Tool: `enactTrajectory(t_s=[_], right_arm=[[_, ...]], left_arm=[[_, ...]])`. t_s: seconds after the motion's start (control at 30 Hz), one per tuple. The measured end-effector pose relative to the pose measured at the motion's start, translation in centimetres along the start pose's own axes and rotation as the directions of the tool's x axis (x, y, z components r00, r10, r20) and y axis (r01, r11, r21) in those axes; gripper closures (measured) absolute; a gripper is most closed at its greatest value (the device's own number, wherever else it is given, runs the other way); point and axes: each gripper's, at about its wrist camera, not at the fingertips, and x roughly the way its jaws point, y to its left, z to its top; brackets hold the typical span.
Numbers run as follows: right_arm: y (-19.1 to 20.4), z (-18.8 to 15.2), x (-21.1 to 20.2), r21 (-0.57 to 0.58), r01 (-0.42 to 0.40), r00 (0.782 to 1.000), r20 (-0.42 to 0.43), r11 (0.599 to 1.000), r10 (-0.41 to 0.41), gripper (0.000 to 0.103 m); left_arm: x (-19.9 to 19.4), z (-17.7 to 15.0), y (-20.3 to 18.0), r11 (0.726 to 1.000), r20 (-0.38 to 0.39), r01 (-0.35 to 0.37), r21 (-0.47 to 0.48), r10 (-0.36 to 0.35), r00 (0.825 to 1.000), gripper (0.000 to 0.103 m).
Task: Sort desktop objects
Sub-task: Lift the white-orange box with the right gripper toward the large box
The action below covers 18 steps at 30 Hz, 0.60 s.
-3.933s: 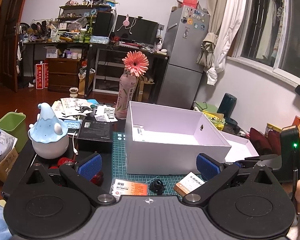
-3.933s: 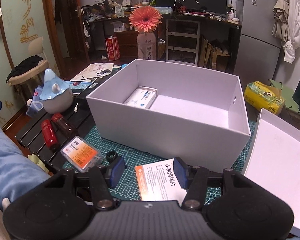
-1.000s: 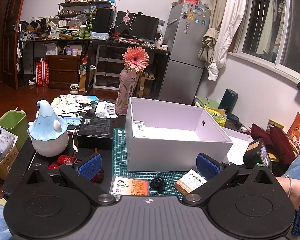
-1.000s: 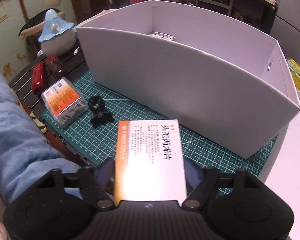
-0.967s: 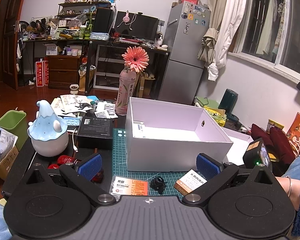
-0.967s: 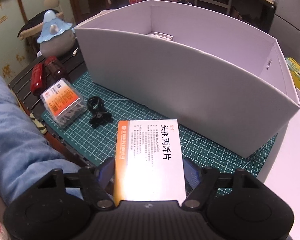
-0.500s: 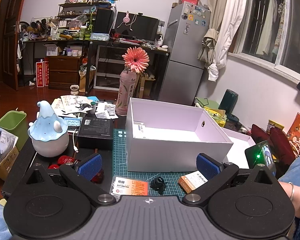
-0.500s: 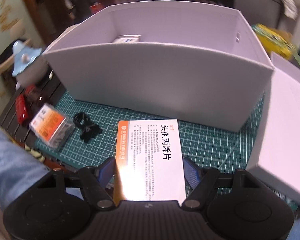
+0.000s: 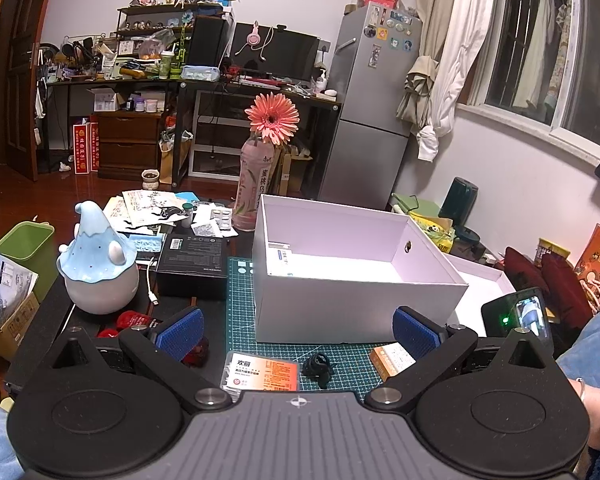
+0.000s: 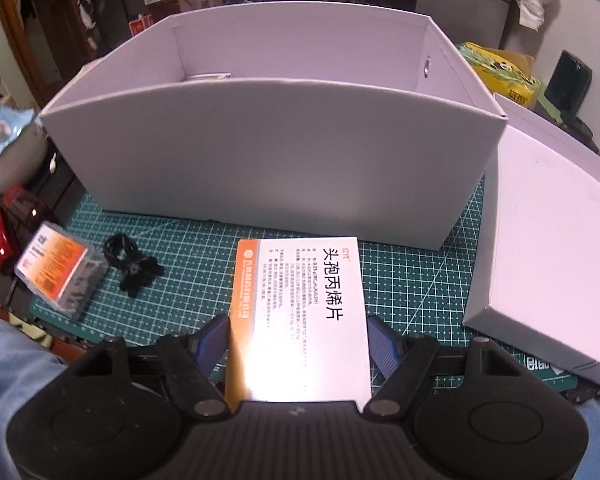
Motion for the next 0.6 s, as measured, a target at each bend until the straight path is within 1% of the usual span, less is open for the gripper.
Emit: enactTrajectory(t_s=[0.37, 0.6], right_arm=[[-0.37, -0.13, 0.24, -0.017, 0.017, 1.000, -0.011, 1.000, -0.017, 0.031], [-0.63, -0.11, 0.06, -0.021, 0.002, 1.000, -0.008, 1.000, -0.002, 0.031]], left_arm=[[-0.08, -0.09, -0.02, 1.000, 0.002, 0.002, 0.001, -0.002, 1.000, 0.001], [-0.10, -0.11, -0.03, 1.000, 0.001, 0.005, -0.001, -0.005, 1.000, 0.001]])
